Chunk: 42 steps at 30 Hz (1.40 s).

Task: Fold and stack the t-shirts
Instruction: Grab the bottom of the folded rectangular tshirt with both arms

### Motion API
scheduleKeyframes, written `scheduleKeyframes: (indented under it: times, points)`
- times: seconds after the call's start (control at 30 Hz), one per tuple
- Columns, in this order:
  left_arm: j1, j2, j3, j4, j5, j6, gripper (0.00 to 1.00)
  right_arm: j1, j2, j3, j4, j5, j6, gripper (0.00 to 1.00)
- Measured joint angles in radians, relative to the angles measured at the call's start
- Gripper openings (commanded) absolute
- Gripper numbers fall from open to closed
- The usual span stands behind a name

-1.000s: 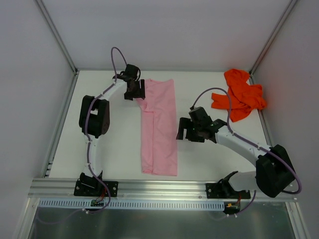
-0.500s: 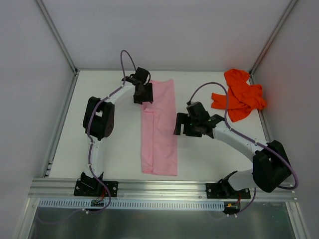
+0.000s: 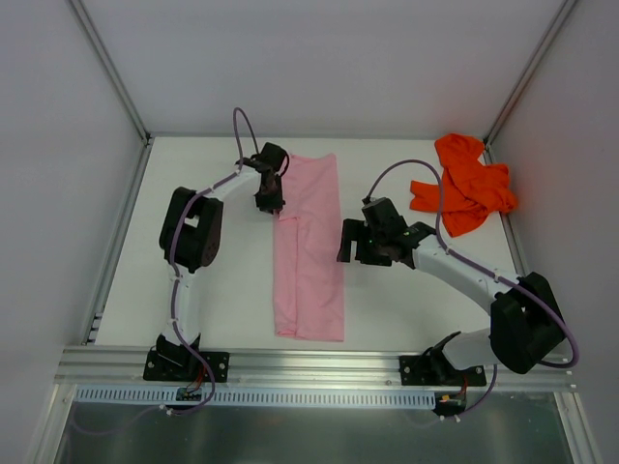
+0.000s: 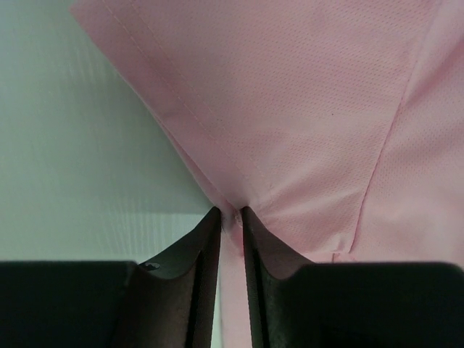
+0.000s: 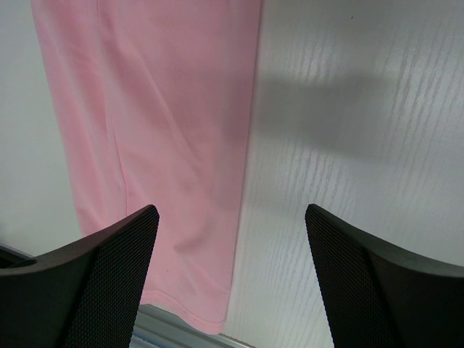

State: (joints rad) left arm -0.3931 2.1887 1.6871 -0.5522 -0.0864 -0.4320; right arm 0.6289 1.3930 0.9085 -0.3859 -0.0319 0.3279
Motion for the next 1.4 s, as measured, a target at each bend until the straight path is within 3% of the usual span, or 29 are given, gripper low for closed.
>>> scheduleKeyframes:
  times: [0.13,0.23,0.47,0.6,0.93,1.4]
  points:
    - [0.000,-0.025,-0.033,0.016,-0.014,-0.005,0.09,0.000,0.000,-0.001,0.000,0.000,0.000,0.86]
    - [0.000,-0.042,-0.056,0.018,-0.032,-0.008,0.11,0.000,0.000,-0.005,0.000,-0.002,0.000,0.86]
    - [0.006,-0.079,-0.089,0.021,-0.057,-0.020,0.48,0.000,0.000,-0.005,0.003,-0.008,-0.001,0.86]
    - [0.031,-0.091,-0.064,0.022,-0.058,-0.021,0.57,0.000,0.003,0.001,0.003,-0.010,-0.009,0.86]
    - [0.104,-0.016,0.161,0.028,-0.065,-0.009,0.57,0.000,0.008,0.032,-0.010,-0.006,-0.035,0.86]
    - [0.117,0.080,0.184,0.024,-0.050,0.017,0.51,0.000,0.008,0.035,-0.039,0.002,-0.034,0.86]
